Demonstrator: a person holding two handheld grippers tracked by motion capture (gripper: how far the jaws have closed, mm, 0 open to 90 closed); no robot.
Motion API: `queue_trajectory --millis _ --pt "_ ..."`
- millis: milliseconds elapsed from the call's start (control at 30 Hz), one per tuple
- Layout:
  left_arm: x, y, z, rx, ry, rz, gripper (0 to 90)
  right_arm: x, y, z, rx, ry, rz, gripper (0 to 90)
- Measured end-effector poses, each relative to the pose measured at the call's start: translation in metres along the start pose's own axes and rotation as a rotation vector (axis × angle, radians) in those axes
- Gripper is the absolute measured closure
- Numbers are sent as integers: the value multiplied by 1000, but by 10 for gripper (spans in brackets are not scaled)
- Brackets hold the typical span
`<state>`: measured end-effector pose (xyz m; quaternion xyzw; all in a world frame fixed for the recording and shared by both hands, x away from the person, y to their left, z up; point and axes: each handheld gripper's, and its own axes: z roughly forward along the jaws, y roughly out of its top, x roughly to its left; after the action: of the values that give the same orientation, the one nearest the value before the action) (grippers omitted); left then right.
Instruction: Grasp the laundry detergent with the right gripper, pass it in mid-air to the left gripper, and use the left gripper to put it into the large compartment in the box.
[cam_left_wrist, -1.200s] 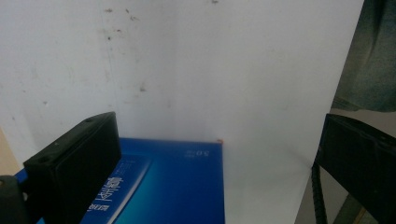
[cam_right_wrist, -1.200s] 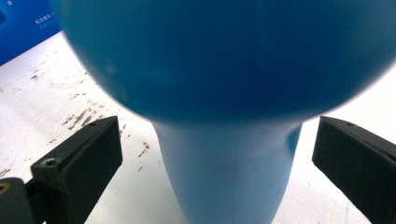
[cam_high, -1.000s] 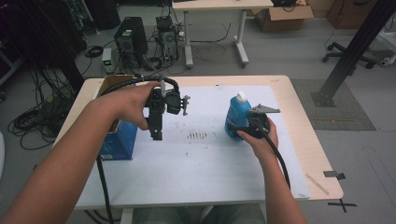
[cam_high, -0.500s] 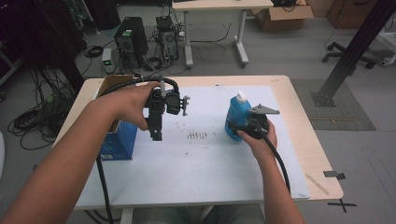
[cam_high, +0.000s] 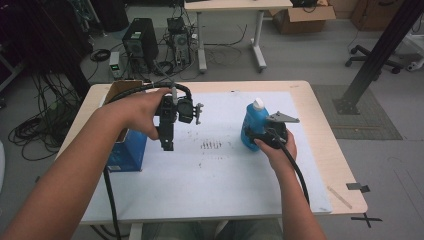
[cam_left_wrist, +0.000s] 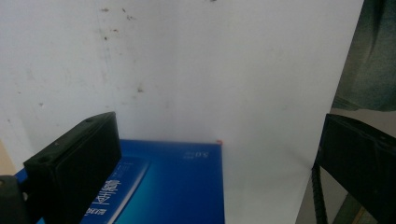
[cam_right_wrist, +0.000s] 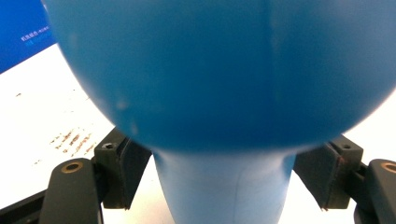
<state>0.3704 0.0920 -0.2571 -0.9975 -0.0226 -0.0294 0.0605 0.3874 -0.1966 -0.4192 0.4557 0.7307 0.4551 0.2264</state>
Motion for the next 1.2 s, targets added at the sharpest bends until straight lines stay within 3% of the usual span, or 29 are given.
queue_trajectory --millis 700,1200 --pt "0 1 1 4 1 -1 3 4 -1 1 -26 -16 -30 411" --pt "-1 2 -1 3 3 4 3 5 -2 0 -45 -30 -61 456"
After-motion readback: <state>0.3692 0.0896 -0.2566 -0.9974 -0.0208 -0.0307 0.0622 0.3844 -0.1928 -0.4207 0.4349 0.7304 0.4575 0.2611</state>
